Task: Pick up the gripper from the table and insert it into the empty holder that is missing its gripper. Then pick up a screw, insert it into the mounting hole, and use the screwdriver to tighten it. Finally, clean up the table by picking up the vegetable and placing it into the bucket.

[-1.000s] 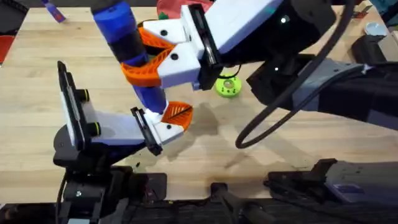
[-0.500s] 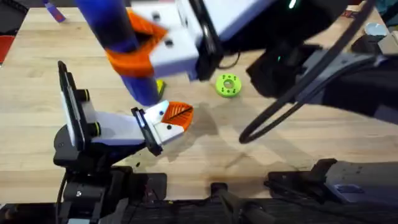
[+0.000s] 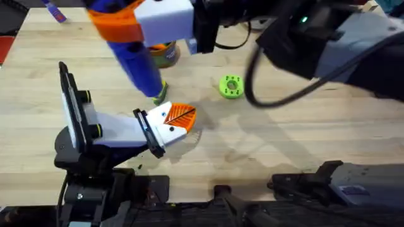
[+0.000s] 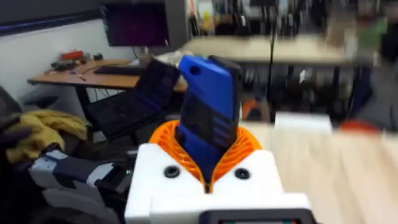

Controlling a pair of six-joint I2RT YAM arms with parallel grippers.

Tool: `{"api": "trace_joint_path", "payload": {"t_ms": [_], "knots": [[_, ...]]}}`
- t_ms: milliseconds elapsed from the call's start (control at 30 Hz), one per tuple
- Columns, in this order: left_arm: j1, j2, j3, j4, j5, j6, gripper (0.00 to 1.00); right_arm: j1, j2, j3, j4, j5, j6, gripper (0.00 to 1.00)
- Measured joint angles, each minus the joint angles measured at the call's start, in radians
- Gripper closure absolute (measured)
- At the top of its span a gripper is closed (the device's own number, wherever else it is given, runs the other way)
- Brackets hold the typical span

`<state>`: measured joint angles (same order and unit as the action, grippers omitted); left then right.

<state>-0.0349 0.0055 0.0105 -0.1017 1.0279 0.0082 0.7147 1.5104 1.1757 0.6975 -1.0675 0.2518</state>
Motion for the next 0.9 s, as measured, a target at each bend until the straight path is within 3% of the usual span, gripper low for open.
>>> {"api": "trace_joint_path", "payload": {"t_ms": [100, 200, 433, 667, 900], "knots": [[0.0, 0.0, 0.0, 0.0, 0.0, 0.0, 0.986, -0.037, 0.0, 0.056, -0.3, 0.024, -0.077, 0.978], [0.0, 0.0, 0.0, 0.0, 0.0, 0.0, 0.986, -0.083, 0.0, 0.132, -0.624, 0.124, -0.2, 0.978], [0.0, 0.0, 0.0, 0.0, 0.0, 0.0, 0.986, -0.165, -0.041, 0.333, -1.18, 0.486, -0.503, 0.978], [0.0, 0.0, 0.0, 0.0, 0.0, 0.0, 0.986, -0.206, -0.114, 0.437, -1.442, 0.816, -0.777, 0.978], [0.0, 0.0, 0.0, 0.0, 0.0, 0.0, 0.986, -0.275, -0.062, 0.44, -1.763, 1.032, -1.155, 0.978]]}}
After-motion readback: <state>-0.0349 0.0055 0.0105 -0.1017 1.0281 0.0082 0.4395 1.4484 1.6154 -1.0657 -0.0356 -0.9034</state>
